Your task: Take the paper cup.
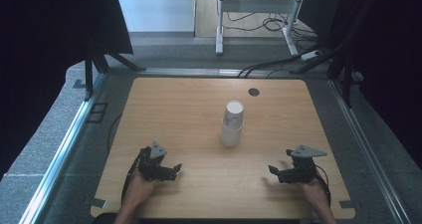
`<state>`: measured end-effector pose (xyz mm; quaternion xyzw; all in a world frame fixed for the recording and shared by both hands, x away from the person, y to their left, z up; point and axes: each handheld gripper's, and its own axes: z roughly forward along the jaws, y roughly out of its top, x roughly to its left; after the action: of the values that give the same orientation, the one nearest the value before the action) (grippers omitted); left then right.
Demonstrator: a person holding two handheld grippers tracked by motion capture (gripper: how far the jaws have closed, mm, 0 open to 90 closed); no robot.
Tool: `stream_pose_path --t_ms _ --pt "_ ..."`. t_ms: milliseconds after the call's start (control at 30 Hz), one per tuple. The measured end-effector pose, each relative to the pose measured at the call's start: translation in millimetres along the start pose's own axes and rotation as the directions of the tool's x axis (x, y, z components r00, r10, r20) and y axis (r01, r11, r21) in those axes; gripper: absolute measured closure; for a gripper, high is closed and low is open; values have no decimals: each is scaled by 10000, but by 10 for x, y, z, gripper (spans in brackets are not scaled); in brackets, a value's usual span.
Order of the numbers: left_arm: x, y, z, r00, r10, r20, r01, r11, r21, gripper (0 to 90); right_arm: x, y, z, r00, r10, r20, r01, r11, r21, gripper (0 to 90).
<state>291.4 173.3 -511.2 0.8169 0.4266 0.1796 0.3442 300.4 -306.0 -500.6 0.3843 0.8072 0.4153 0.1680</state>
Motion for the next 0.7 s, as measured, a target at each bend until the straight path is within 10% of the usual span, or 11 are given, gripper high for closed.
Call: stream_pose_path --t_ms 700 --pt "-74 208 -25 9981 -45 621 65 9994 -327 0 2 189 -93 9991 158 -382 -172 9992 -364 6"
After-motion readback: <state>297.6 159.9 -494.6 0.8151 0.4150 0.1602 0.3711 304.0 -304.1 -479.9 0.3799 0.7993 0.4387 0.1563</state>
